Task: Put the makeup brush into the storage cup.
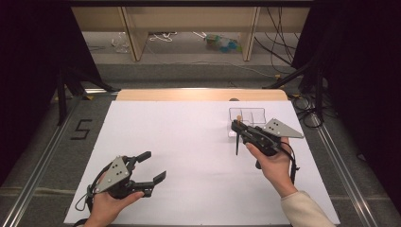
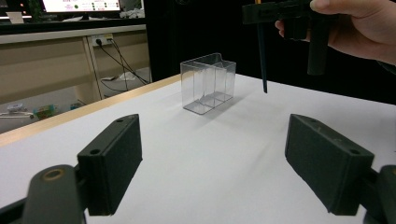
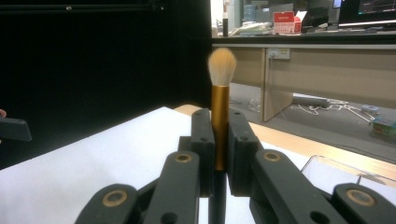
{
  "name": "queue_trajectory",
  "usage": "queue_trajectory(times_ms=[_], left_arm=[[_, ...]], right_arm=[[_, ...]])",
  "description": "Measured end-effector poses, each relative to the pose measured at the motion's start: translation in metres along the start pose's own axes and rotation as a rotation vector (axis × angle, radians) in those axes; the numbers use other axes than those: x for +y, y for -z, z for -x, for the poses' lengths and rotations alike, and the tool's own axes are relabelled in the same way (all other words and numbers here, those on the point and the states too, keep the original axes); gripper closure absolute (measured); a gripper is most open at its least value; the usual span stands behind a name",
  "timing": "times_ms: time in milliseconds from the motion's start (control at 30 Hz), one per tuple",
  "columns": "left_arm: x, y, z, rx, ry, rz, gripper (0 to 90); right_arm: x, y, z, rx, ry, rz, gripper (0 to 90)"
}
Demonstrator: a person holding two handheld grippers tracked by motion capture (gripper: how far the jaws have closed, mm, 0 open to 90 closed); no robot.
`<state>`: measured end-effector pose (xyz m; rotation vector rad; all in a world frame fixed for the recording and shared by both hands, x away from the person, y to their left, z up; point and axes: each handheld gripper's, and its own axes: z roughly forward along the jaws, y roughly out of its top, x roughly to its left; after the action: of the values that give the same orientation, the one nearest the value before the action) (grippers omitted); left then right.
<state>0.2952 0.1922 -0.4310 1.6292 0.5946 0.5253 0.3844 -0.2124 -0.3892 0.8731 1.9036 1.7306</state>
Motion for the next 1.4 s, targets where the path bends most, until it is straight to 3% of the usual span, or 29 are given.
queue_trajectory(times_ms=[1400], left_arm=[[0.0, -0.001, 0.001, -0.007, 0.01, 0.001, 18.7]], right_arm=[[0.011, -0.002, 0.017, -0.059, 0.003, 0.032, 84.1]])
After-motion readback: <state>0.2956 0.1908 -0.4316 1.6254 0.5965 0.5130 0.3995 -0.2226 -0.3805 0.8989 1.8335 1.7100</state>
